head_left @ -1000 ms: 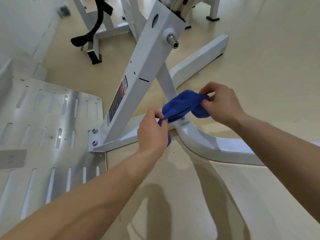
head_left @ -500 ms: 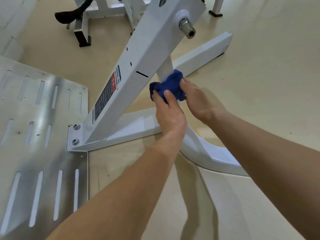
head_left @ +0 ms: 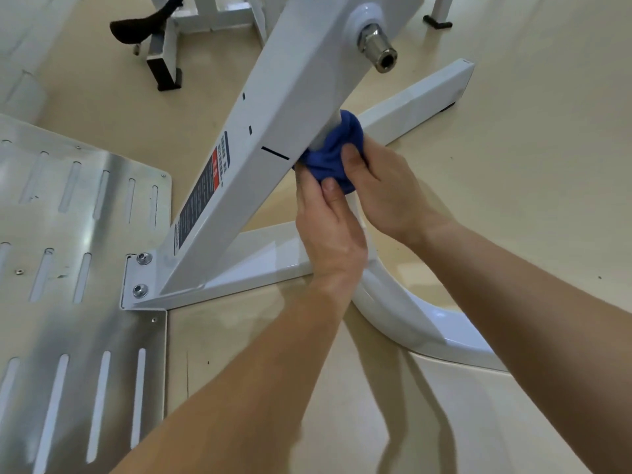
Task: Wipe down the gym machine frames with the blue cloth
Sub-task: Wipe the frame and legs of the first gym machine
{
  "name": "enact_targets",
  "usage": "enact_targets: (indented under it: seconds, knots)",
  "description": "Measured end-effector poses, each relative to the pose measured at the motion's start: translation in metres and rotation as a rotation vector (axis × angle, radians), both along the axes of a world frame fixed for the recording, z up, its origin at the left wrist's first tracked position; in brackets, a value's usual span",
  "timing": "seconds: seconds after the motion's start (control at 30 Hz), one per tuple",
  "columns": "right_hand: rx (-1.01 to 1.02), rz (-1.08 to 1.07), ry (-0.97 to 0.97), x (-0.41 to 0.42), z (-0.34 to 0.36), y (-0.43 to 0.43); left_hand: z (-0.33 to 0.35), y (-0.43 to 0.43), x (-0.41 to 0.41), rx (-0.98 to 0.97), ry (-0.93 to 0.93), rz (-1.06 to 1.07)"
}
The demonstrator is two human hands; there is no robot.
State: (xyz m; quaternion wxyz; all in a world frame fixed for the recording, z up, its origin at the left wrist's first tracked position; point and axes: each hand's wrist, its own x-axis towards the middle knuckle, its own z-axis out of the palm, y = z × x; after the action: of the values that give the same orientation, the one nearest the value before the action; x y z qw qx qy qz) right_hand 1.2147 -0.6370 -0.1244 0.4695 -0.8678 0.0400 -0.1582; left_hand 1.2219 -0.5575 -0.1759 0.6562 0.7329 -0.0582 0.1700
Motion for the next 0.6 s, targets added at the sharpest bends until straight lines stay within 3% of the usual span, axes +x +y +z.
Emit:
enact_targets:
  seconds: [0.2, 0.3, 0.5, 0.6]
  knots:
    - [-0.092, 0.037, 0.29, -0.009, -0.029, -0.02, -0.034, 0.013, -0.003, 0.202, 0.151, -0.151]
    - [-0.079, 0.058, 0.373, -0.015, -0.043, -0.024, -0.034, 0.021, -0.009, 0.227, 0.134, -0.211]
    - [-0.069, 0.035, 0.056, 0.0, 0.008, -0.004, 0.005, 0.014, -0.008, 0.073, -0.03, -0.091]
    - [-0.098, 0.032, 0.021, 0.001, 0.003, -0.003, -0.004, 0.011, -0.001, 0.1, -0.043, -0.078]
